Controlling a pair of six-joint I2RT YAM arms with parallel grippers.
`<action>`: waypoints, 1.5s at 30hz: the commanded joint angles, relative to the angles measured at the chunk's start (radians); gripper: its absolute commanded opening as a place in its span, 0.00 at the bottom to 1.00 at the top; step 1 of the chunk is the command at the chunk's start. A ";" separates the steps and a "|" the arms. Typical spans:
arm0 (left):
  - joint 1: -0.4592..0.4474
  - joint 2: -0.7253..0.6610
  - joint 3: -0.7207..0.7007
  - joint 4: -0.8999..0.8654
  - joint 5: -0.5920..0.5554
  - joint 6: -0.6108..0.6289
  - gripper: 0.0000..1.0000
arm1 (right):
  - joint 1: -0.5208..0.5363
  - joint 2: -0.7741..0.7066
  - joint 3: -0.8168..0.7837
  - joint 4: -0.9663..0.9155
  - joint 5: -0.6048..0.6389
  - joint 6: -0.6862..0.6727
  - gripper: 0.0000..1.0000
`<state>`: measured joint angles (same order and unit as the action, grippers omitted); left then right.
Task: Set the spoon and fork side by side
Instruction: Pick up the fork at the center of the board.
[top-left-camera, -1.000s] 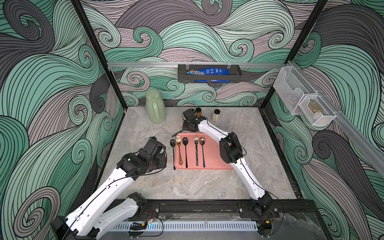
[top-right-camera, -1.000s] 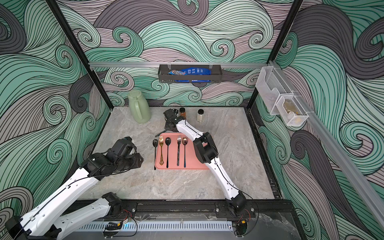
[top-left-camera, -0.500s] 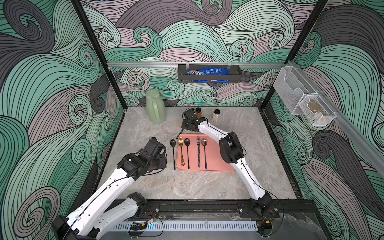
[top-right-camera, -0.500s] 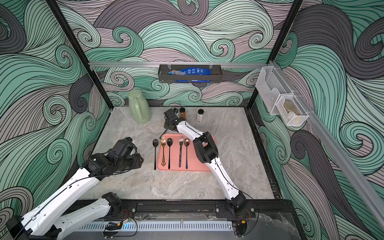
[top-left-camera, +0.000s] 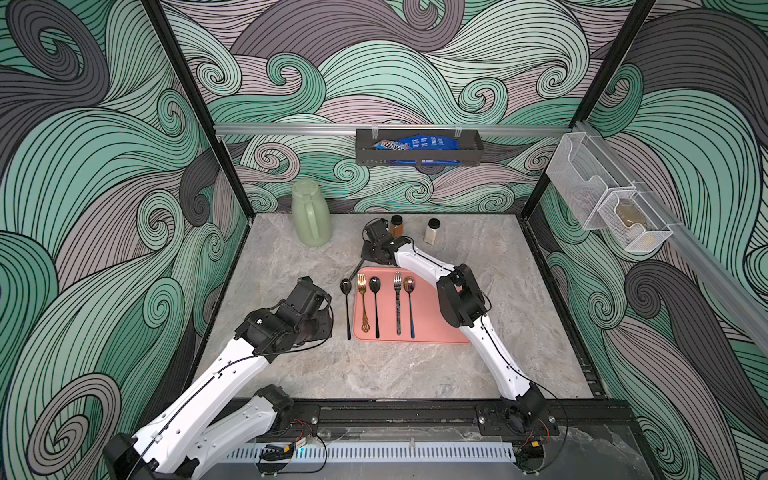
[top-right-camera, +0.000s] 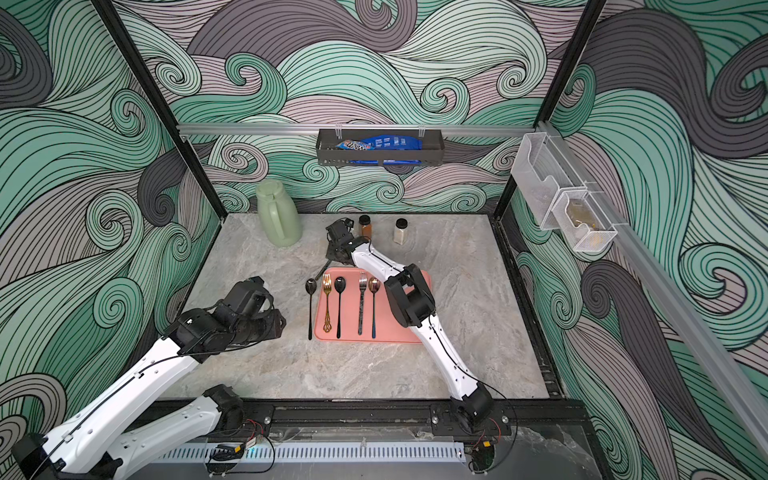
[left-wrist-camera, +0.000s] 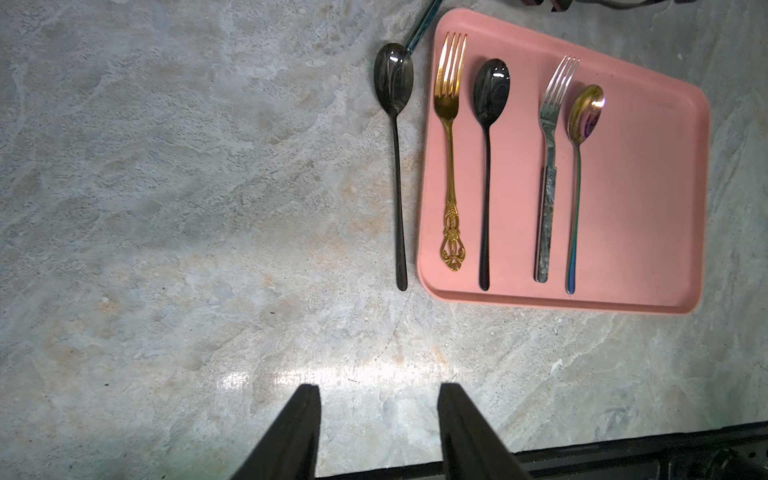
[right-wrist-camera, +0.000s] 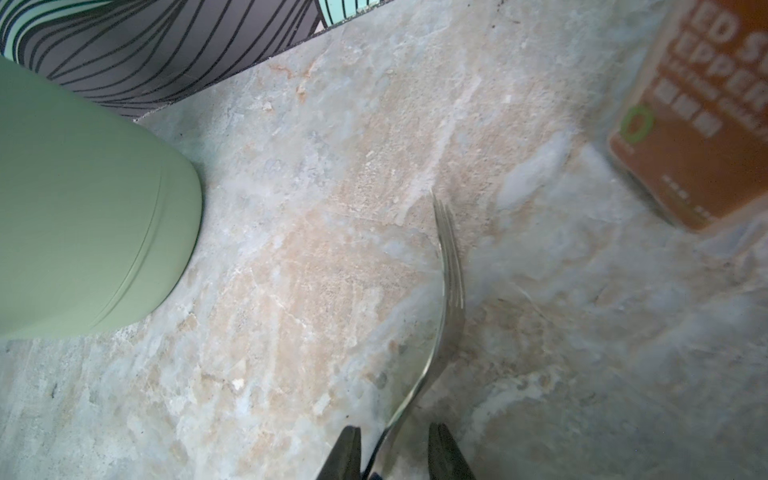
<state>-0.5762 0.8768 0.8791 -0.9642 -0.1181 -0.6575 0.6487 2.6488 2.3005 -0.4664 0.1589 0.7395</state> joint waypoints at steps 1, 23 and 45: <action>0.010 -0.014 -0.007 0.016 0.017 0.007 0.49 | 0.034 0.042 -0.028 -0.135 0.025 -0.020 0.36; 0.013 -0.046 -0.033 0.028 0.058 -0.006 0.49 | 0.120 0.083 0.008 -0.232 0.154 -0.092 0.41; 0.014 -0.108 -0.040 -0.001 0.046 -0.013 0.48 | 0.115 0.069 -0.002 0.111 -0.136 0.067 0.12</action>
<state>-0.5697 0.7799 0.8387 -0.9482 -0.0669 -0.6655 0.7628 2.6839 2.3260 -0.3893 0.1127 0.7582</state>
